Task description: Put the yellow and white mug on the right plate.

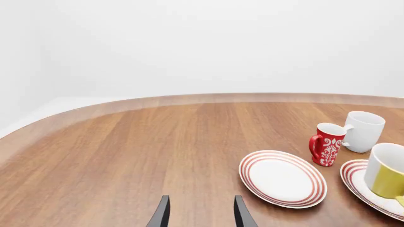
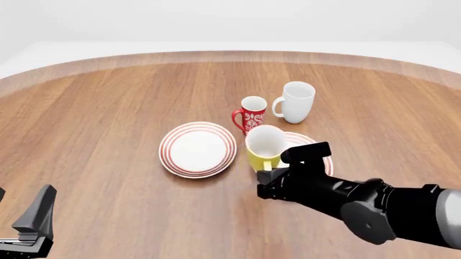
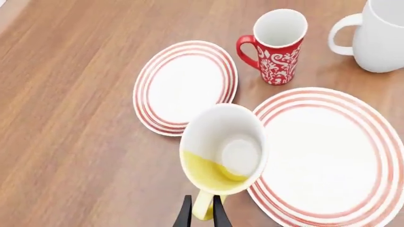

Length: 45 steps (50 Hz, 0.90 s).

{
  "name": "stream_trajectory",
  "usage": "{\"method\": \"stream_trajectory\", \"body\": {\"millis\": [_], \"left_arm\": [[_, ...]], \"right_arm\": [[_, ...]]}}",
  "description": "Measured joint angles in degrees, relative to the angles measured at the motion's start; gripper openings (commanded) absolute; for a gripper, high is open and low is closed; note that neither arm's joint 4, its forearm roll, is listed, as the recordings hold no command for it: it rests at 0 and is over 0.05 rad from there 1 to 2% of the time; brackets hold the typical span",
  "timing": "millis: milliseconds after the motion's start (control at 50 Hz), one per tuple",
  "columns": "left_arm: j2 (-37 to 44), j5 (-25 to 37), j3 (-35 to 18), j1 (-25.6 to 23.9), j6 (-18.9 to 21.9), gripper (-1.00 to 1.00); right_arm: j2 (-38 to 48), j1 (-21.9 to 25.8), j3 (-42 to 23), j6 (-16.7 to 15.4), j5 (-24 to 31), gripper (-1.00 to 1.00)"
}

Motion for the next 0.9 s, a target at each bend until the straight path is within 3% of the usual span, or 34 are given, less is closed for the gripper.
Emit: {"method": "stream_trajectory", "body": {"millis": [240,900], "left_arm": [[0.0,0.0,0.0,0.0,0.0,1.0],[0.0,0.0,0.0,0.0,0.0,1.0]], "right_arm": [[-0.1,-2.7,0.4,-1.5,-0.5,-1.0],[4.8,-11.5,3.1,-4.9,-8.4,-1.0]]}}
